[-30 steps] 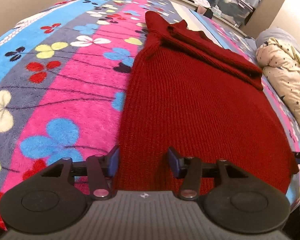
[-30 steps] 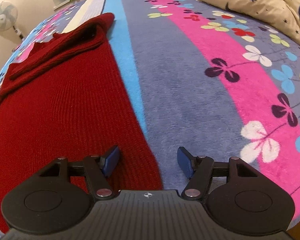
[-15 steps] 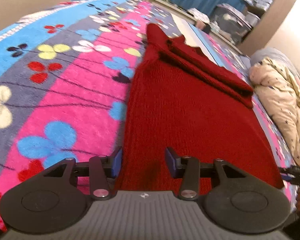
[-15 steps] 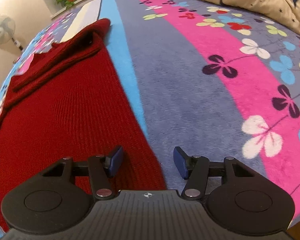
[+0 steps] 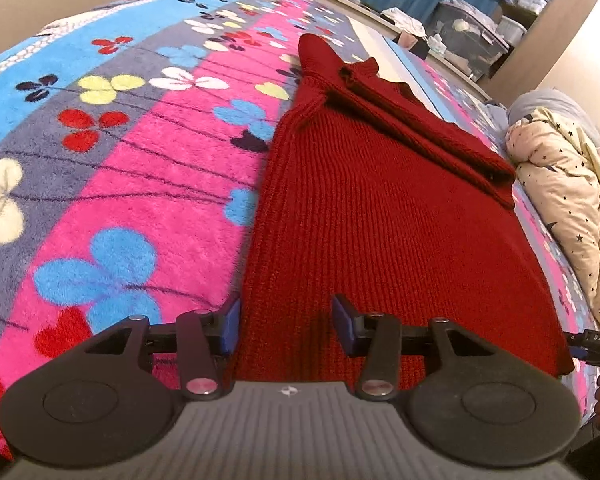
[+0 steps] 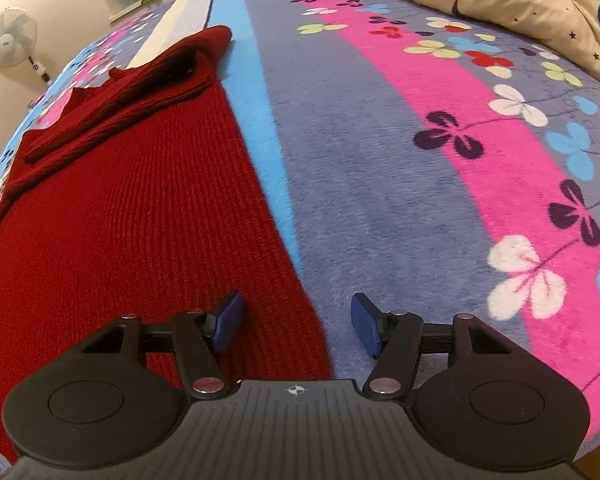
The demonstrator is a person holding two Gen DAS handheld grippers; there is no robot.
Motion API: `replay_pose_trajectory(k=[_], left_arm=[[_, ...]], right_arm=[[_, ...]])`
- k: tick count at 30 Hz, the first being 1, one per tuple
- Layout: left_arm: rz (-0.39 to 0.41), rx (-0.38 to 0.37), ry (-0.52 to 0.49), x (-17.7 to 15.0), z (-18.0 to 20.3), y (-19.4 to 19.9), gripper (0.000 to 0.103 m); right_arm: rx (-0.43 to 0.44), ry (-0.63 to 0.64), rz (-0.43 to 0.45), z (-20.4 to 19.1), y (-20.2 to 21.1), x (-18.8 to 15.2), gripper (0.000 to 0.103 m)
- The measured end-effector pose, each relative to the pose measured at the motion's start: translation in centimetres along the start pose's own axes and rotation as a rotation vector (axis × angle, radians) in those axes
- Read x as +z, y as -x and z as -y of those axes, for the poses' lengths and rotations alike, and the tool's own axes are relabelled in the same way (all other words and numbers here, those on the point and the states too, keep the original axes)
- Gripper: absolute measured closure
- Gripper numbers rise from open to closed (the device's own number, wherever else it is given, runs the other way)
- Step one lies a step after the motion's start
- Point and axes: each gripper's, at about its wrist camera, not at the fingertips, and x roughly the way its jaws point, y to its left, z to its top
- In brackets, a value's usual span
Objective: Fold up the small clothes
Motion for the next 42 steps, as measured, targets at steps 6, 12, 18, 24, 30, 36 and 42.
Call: replay_pose_trajectory(k=[6,12,18,24,30,36,42], left_arm=[[0.013,-0.012,-0.012,0.0,0.3,0.4,0.067],[0.016,-0.056,0.046,0.0,-0.3,1.2,0.070],[-0.052,0.009,0.036,-0.9,0.0,0.6,0.067],[-0.043,0.035,-0.020,-1.3,0.8,0.7,0.075],[0.046,0.043,-0.116,-1.2,2.3,1.9,0.092],[0.161,-0.036,-0.209,-0.7,4.4,4.7,0.092],[0.204,-0.115,-0.131,0.5,3.8,7.5,0.093]], right_arm=[[0.087,0.008,-0.016,-0.4,0.1,-0.2,0.071],[0.174,-0.057,-0.028,0.2,0.2,0.0,0.080],[0.042,0.084,-0.018,-1.7,0.0,-0.6,0.065],[0.048,0.093,-0.017,-1.7,0.0,-0.5,0.074],[0.107,0.069,0.054,-1.5,1.7,-0.2,0.096],[0.254,-0.075,0.220,0.9,6.9,1.2,0.097],[0.360,-0.116,0.301,1.4,10.9,0.8,0.098]])
